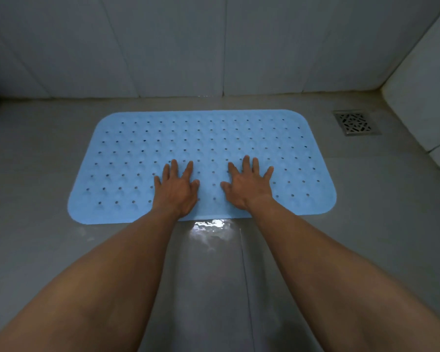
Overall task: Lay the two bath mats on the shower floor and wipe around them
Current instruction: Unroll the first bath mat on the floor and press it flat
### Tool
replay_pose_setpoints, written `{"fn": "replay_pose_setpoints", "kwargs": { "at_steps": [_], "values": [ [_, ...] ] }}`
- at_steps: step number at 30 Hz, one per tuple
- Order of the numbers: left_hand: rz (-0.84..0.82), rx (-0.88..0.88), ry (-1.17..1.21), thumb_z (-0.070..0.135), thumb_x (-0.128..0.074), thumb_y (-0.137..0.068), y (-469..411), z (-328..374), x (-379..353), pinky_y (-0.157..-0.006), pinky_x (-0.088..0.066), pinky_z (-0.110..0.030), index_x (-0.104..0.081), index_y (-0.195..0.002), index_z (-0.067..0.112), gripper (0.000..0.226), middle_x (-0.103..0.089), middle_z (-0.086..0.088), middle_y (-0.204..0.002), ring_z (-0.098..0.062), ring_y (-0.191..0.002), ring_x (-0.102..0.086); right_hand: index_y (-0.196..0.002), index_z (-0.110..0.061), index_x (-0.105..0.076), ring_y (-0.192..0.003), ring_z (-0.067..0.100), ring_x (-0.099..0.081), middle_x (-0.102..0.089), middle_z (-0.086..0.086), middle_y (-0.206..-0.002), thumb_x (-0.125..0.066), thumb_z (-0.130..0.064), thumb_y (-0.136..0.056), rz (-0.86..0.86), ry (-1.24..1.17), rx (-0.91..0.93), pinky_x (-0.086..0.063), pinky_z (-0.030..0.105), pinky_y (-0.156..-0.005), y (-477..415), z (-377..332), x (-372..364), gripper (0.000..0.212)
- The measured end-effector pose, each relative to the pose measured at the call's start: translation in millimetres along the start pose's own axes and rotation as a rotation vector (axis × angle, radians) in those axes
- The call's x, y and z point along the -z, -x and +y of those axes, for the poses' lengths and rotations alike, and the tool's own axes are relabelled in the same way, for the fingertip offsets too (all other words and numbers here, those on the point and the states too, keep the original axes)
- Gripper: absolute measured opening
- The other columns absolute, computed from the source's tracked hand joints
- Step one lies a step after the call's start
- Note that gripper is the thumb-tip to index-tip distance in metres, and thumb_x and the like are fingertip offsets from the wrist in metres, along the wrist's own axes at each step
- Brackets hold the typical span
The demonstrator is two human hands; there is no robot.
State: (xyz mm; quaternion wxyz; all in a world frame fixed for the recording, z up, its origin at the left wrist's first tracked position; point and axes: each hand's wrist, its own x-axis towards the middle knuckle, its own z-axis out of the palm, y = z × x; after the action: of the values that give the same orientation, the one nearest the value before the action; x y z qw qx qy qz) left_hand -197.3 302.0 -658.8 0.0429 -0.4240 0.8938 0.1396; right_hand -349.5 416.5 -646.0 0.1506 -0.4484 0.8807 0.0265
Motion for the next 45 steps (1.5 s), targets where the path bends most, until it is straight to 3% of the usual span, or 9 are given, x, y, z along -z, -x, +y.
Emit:
{"fn": "replay_pose_setpoints", "kwargs": {
  "at_steps": [5,11,16,32,42,45],
  "values": [
    [-0.026,0.194,0.014,0.062,-0.02,-0.099,-12.4,-74.2,19.6,-0.12,0.003,-0.059,0.007,-0.157,0.036,0.069,0.012,-0.013,-0.165,-0.036,-0.151,0.01,-0.156,-0.037,0.009,-0.149,0.036,0.02,0.027,0.01,-0.162,-0.033,-0.069,-0.093,0.09,0.01,0.0,0.006,0.07,-0.113,-19.1,-9.8,-4.7,0.083],
    [-0.147,0.312,-0.009,0.084,-0.013,-0.084,-14.4,-108.9,20.5,-0.111,0.016,-0.069,0.013,-0.152,0.049,0.08,0.024,-0.007,-0.163,-0.039,-0.147,0.025,-0.152,-0.047,0.014,-0.148,0.037,0.023,0.026,0.008,-0.162,-0.014,-0.089,-0.08,-0.083,-0.058,-0.121,0.013,0.073,-0.109,-24.3,-13.4,-20.7,0.088],
    [-0.148,0.313,0.008,0.086,-0.011,-0.082,-10.1,-116.0,18.2,-0.109,0.014,-0.072,0.015,-0.151,0.051,0.081,0.027,-0.003,-0.162,-0.034,-0.148,0.027,-0.151,-0.051,0.013,-0.148,0.037,0.024,0.026,0.006,-0.163,-0.015,-0.098,-0.068,-0.105,-0.086,-0.15,0.014,0.073,-0.108,-28.9,-17.8,-21.4,0.1],
    [-0.176,0.305,0.011,0.086,-0.009,-0.081,-10.9,-125.5,18.1,-0.111,0.013,-0.07,0.02,-0.152,0.041,0.089,0.031,0.0,-0.161,-0.028,-0.148,0.029,-0.15,-0.052,0.015,-0.147,0.037,0.025,0.027,0.004,-0.162,-0.016,-0.097,-0.071,-0.133,-0.081,-0.155,0.012,0.073,-0.109,-28.5,-23.6,-17.4,0.097],
    [-0.161,0.299,0.005,0.087,-0.009,-0.081,-9.2,-126.3,16.3,-0.113,0.01,-0.07,0.017,-0.154,0.041,0.089,0.027,-0.001,-0.163,-0.029,-0.149,0.024,-0.151,-0.05,0.017,-0.146,0.036,0.028,0.03,0.004,-0.161,-0.016,-0.097,-0.07,-0.158,-0.092,-0.16,0.015,0.073,-0.108,-25.4,-24.1,-16.1,0.099],
    [-0.057,0.268,-0.072,0.084,-0.011,-0.084,-10.2,-127.5,20.9,-0.114,0.0,-0.068,-0.005,-0.156,0.04,0.085,0.0,-0.007,-0.166,-0.036,-0.151,0.001,-0.153,-0.045,0.014,-0.146,0.038,0.027,0.027,0.009,-0.162,-0.011,-0.096,-0.072,-0.155,-0.098,-0.174,0.015,0.074,-0.107,-28.3,-30.3,-12.9,0.099]
  ]
}}
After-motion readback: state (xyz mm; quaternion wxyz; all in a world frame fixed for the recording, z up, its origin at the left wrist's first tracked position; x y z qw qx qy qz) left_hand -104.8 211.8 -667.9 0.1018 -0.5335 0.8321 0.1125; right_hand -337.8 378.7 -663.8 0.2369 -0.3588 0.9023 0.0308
